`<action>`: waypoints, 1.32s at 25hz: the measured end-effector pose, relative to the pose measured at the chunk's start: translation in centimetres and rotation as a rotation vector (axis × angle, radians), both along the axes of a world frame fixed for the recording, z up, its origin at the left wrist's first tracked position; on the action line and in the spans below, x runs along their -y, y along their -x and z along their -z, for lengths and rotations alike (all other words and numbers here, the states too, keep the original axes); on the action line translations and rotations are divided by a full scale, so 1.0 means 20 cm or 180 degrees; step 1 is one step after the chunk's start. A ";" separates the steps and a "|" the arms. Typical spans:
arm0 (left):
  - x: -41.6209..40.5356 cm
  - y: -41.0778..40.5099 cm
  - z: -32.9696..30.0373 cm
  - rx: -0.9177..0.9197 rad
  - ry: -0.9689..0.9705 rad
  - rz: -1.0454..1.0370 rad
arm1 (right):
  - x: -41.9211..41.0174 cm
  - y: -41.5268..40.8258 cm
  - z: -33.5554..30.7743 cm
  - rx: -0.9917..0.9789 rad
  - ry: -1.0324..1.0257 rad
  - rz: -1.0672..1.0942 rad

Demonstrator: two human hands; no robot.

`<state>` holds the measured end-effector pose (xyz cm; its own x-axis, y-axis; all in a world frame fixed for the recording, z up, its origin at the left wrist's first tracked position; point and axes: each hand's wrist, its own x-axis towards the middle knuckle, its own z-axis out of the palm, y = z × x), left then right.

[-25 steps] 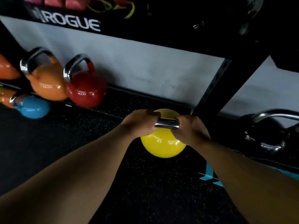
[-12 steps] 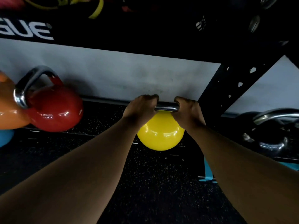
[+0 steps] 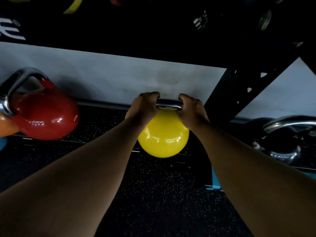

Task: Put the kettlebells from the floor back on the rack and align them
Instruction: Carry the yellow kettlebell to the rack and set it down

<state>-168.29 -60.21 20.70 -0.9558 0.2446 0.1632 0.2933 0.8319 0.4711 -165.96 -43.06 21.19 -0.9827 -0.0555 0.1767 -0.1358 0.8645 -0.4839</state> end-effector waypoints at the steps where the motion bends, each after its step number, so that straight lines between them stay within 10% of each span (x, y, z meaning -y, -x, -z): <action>1: 0.00 0.01 0.00 0.0028 0.0002 -0.0005 | 0.00 0.01 0.00 0.0055 0.0009 -0.0019; 9: 0.18 -0.23 -0.03 0.0612 -0.0678 -0.0606 | 0.09 -0.02 -0.17 0.0322 -0.0838 -0.0701; 16: 0.83 -0.94 0.02 0.1309 0.0176 -0.1521 | 0.80 -0.33 -0.23 0.0396 -0.1012 -0.2270; 23: 1.55 -2.27 0.21 0.2131 -0.0177 -0.2928 | 1.66 -1.15 0.01 0.1433 -0.1520 -0.3527; 33: 1.85 -4.69 0.58 0.2464 -0.0906 -0.4512 | 2.66 -3.34 0.46 0.1787 -0.2489 -0.5228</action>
